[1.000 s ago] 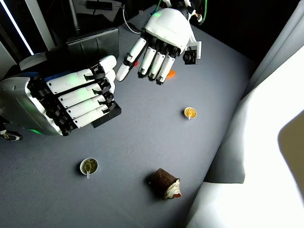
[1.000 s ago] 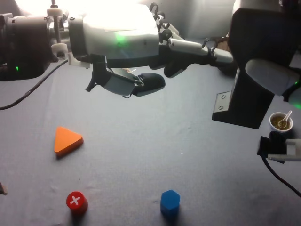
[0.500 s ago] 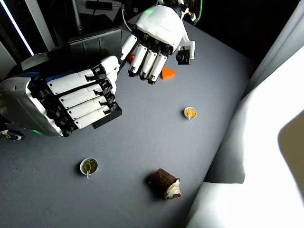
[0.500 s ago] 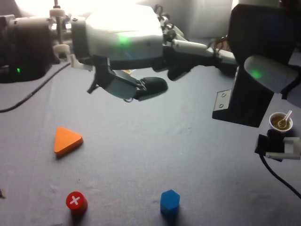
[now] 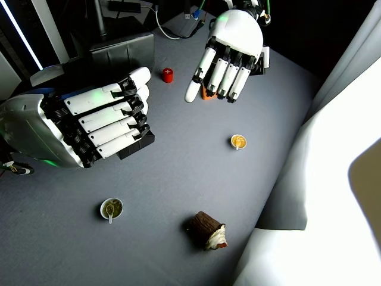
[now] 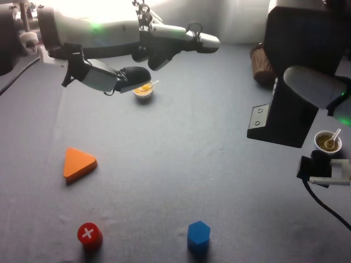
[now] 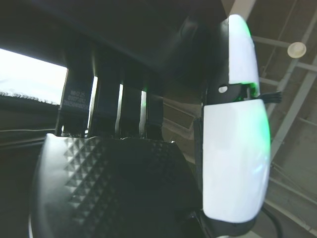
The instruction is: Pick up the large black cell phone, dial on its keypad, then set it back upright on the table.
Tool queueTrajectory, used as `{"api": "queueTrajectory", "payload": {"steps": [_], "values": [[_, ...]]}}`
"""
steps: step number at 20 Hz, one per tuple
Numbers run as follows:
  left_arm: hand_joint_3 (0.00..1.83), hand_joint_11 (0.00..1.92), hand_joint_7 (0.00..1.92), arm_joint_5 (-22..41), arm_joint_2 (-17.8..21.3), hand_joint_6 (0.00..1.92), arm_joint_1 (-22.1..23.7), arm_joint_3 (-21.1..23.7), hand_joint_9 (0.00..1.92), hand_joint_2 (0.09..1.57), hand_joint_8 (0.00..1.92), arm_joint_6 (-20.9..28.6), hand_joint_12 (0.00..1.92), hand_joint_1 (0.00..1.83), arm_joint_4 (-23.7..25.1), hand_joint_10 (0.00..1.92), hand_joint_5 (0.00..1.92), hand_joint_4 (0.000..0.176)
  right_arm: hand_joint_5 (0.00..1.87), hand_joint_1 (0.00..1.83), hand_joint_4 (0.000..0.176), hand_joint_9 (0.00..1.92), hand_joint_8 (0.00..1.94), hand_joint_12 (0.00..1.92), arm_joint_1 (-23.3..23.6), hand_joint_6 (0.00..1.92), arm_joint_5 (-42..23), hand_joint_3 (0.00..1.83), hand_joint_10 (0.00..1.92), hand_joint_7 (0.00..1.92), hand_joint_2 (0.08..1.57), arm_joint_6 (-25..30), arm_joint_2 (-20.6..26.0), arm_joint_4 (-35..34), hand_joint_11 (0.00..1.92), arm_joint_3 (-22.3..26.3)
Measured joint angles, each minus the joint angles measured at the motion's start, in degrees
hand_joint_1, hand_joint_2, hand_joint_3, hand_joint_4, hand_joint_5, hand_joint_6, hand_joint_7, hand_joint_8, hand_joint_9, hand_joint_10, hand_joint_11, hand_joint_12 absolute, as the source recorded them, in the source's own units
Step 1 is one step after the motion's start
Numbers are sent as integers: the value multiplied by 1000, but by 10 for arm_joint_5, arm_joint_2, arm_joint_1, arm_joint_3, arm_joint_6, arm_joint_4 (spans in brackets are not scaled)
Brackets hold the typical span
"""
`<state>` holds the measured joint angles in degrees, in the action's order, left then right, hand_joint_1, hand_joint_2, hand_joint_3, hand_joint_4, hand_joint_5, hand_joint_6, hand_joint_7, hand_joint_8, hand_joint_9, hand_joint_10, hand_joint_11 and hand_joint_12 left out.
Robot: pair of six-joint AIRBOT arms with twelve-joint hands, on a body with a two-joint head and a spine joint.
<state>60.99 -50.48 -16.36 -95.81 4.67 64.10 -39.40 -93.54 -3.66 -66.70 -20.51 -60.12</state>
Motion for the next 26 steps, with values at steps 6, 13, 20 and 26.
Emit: {"api": "queueTrajectory", "payload": {"steps": [6, 13, 20, 26], "values": [[613, 764, 648, -15, 0, 2, 4, 44, 864, 1015, 1727, -2, 1921, 1311, -7, 1921, 186, 70, 957, 1480, 0, 812, 1179, 1540, 3, 865, 0, 0, 1260, 753, 1140, 0, 0, 1, 874, 0], [613, 712, 660, -41, 0, 2, 5, 95, 841, 1007, 1708, -9, 1921, 1313, -7, 1921, 206, 70, 945, 1457, 0, 780, 1259, 1504, 7, 865, 0, 3, 1345, 705, 1156, -2, 0, 0, 870, 0], [620, 774, 660, -61, -3, 2, 12, 125, 896, 1007, 1714, -10, 1921, 1312, -8, 1921, 177, 70, 926, 1480, 0, 800, 1146, 1540, 7, 917, -5, 1, 1287, 771, 1142, -2, 1, -11, 877, 0], [600, 749, 659, 12, 1, 1, 14, 73, 863, 1014, 1704, 42, 1921, 1312, 16, 1921, 173, 64, 934, 1480, 0, 805, 1197, 1531, 7, 890, -3, 1, 1275, 747, 1142, -2, 0, 1, 882, 0]]}}
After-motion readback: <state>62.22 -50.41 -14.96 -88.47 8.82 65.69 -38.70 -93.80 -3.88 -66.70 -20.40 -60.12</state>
